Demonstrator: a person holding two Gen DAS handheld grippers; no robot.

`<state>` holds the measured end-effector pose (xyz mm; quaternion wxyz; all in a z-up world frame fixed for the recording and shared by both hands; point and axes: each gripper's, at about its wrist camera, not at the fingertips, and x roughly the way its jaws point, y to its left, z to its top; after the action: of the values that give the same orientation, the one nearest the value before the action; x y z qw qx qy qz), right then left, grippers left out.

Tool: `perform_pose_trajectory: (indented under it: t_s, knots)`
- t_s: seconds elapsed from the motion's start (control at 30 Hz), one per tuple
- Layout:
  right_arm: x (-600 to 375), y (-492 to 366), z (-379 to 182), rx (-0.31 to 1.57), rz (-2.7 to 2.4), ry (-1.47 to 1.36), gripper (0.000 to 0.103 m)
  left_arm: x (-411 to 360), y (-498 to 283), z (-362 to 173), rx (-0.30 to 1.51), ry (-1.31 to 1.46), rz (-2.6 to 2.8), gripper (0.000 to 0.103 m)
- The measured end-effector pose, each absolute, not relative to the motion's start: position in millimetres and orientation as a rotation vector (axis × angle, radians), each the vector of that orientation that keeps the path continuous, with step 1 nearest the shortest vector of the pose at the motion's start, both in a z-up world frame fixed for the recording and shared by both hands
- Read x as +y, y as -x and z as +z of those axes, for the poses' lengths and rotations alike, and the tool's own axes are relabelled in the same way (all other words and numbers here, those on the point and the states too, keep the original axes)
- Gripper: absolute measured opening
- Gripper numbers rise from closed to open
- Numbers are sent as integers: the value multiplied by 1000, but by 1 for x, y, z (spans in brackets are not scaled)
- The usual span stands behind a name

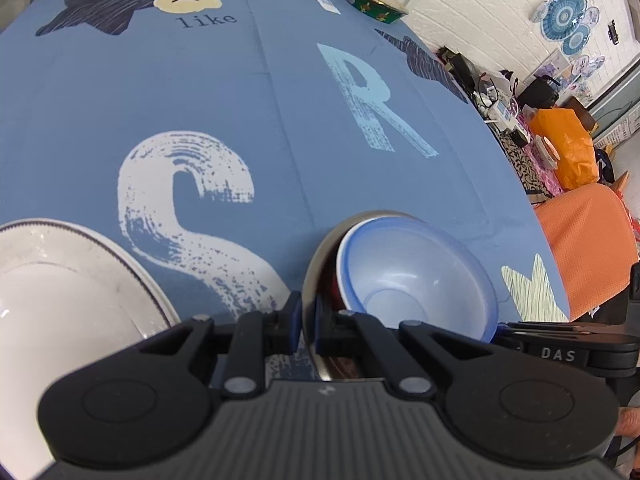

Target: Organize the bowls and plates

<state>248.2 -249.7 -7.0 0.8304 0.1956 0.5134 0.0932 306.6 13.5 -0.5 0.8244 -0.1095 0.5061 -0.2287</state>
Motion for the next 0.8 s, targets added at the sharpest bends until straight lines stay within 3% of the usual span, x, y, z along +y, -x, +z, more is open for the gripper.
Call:
perform_pose_trajectory:
  t_s: [0.2,0.4,0.6,0.8]
  knots:
    - [-250,-253,-8,1083,190,-422,0,14,-305,6,1054,231,-486,0]
    - [-234,-257,28,1004,230,-397,0,32,-304,39,988,242,-473,0]
    - [-180,-269,56,960,359,-341,0,87,-283,79,889,243,-364,0]
    - [-108,-285,46,1007,525,-292,0,158,-251,85,853,256,-187,0]
